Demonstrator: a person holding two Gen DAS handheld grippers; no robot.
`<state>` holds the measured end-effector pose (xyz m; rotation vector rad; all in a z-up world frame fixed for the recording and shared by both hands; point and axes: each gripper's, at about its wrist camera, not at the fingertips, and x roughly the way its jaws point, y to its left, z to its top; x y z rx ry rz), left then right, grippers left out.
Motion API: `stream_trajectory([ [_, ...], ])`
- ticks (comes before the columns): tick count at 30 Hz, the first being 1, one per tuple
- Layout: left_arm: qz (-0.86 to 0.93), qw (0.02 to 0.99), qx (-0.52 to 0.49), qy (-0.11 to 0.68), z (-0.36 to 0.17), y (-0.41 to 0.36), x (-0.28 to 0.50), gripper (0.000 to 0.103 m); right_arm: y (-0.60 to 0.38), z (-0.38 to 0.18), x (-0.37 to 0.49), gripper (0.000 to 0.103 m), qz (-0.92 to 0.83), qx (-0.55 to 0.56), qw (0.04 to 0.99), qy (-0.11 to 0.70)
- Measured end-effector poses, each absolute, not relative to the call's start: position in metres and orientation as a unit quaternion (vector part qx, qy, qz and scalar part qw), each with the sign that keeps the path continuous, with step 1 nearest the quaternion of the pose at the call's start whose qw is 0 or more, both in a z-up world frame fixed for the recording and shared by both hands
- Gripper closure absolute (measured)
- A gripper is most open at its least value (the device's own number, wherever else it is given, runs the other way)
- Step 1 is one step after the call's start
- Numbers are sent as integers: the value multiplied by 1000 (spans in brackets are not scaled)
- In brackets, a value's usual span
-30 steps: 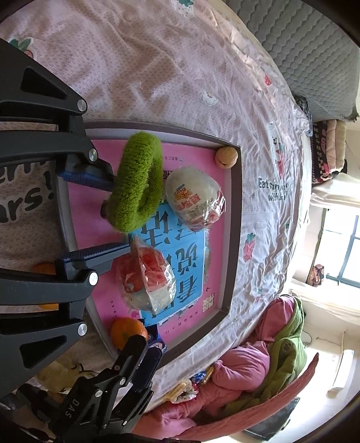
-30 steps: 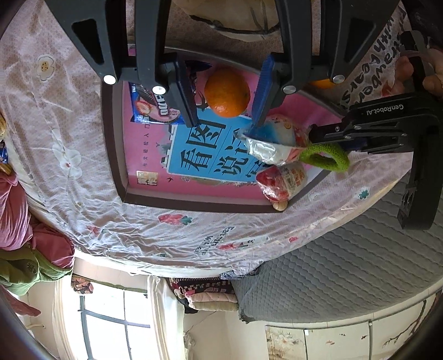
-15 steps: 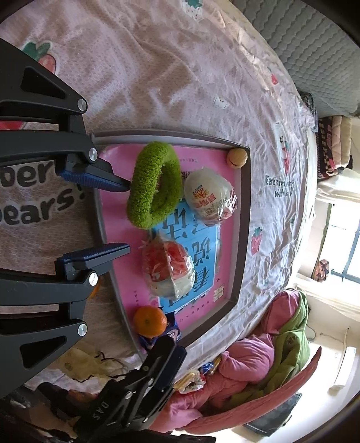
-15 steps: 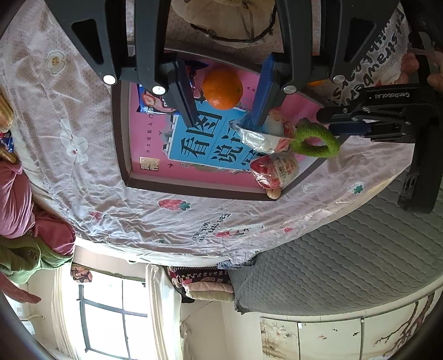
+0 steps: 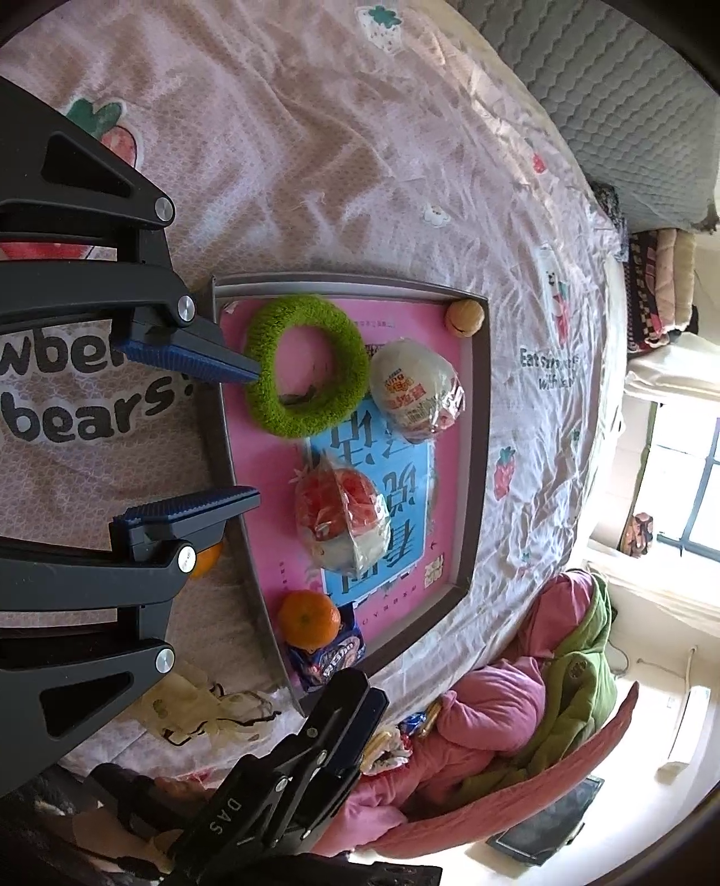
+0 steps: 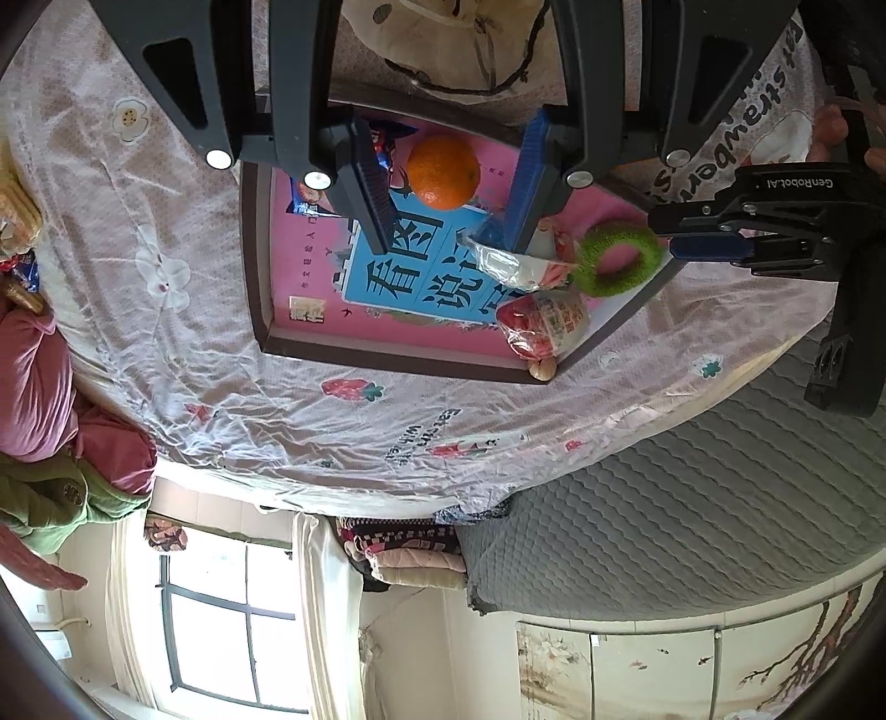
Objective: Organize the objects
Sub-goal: 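Open both grippers to release the orange and ring, then withdraw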
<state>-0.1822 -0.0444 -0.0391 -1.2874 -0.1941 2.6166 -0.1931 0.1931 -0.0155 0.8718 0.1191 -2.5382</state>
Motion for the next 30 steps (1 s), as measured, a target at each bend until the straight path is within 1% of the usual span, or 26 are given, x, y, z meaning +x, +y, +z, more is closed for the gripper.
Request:
stream_trajectory([
  [2, 892, 111, -433, -65, -35, -42, -180, 62, 193, -13, -190, 61, -921, 314, 224, 48],
  [3, 893, 111, -431, -64, -34, -42, -179, 59, 193, -12, -189, 60, -922, 313, 223, 50],
  [4, 895, 112, -428, -63, -32, -41, -179, 54, 193, -10, -187, 55, -922, 311, 222, 52],
  [5, 897, 113, -423, -60, -30, -39, -178, 53, 194, -9, -185, 51, -924, 309, 220, 55],
  [6, 898, 112, -421, -59, -28, -38, -177, 53, 194, -7, -184, 51, -925, 307, 219, 56],
  [15, 905, 113, -407, -46, -19, -31, -167, 51, 200, 2, -170, 48, -930, 296, 209, 63],
  [26, 912, 103, -394, -40, -11, -26, -156, 50, 206, 7, -159, 45, -933, 294, 202, 48],
  [27, 913, 101, -394, -40, -11, -27, -156, 48, 207, 7, -158, 44, -933, 296, 200, 45],
  [28, 913, 98, -394, -40, -11, -27, -155, 42, 208, 6, -158, 44, -933, 298, 200, 40],
  [30, 912, 98, -396, -42, -13, -26, -154, 40, 212, 5, -158, 44, -931, 304, 199, 28],
])
